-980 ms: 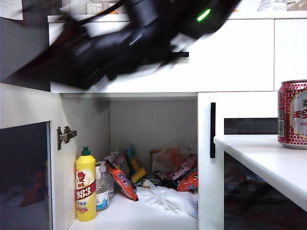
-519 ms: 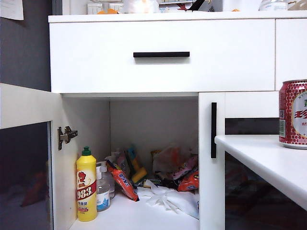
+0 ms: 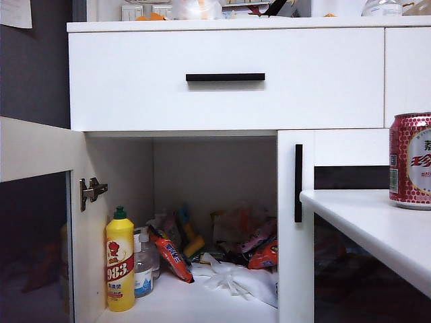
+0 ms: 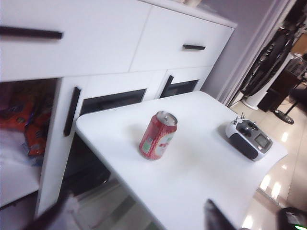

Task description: Open the left door of the white cabinet, pick up a can of beverage from the table on the right, place it inside the cabinet, and finally close the cabinet door.

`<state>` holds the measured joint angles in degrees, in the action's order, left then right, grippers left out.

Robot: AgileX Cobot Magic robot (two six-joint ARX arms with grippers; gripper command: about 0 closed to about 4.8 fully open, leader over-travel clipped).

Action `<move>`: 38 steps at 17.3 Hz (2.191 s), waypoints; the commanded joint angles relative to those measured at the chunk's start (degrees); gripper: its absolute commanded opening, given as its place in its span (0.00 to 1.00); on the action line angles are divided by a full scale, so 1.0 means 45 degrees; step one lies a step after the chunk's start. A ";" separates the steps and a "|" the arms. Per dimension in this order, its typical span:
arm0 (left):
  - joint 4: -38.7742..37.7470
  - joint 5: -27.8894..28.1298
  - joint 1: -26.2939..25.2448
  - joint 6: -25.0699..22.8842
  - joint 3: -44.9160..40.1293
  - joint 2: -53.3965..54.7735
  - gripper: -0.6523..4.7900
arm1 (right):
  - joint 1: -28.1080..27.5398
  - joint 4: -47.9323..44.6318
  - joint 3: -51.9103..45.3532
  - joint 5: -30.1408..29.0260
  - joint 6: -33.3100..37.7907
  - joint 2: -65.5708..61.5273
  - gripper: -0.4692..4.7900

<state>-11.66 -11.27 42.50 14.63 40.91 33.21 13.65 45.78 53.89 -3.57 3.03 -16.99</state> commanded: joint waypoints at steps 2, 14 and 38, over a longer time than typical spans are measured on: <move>0.0520 -0.0204 -0.0005 -0.0588 0.0034 0.1948 0.82 | 0.0029 -0.1977 -0.2817 -0.0214 0.2783 0.1423 0.95; 0.3551 -0.0981 -0.0005 -0.1671 0.0034 0.5032 1.00 | 0.0015 -0.9991 -0.7747 0.1817 0.0427 -0.2667 1.00; 1.0525 -0.0636 0.2769 -0.1860 0.6897 1.8229 1.00 | 0.0010 -0.4556 -0.0602 0.4357 -0.3031 0.2074 1.00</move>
<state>35.68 -13.89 54.76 6.42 70.91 114.02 13.67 24.86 50.59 15.29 -9.19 -7.55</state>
